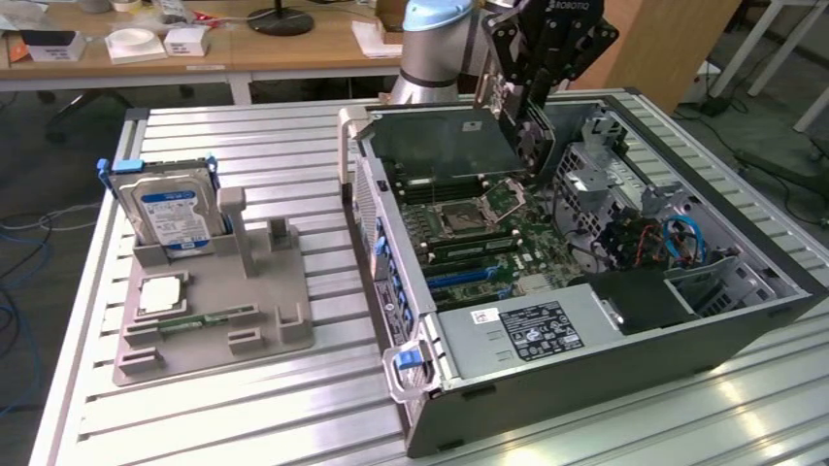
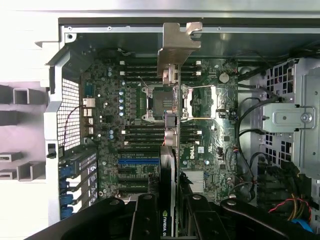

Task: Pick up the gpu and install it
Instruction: 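Pick up the gpu and move the gpu toward the slot, then insert the gpu into the slot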

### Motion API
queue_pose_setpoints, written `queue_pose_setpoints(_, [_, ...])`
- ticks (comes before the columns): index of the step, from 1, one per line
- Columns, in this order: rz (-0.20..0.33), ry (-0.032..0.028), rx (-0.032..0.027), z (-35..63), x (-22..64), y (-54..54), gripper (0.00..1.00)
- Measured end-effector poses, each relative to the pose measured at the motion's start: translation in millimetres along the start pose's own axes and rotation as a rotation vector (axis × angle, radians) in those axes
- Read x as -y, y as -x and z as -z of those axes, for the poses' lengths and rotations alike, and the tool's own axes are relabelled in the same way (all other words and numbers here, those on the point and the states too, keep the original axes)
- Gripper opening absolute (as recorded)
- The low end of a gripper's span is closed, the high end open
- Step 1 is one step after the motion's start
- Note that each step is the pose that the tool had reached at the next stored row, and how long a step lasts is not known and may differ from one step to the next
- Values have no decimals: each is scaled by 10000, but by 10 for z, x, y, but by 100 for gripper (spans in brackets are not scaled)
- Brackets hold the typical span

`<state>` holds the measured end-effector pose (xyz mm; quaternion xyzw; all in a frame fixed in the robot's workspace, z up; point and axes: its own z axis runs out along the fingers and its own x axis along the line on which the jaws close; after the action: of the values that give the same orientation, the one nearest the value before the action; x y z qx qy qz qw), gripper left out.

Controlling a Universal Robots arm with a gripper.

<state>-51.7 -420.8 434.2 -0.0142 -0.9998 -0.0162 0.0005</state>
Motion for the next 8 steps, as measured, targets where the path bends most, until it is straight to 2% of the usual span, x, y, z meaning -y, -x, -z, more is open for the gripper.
queue_pose_setpoints(8, [15, 2, 0, 0, 0, 0, 26])
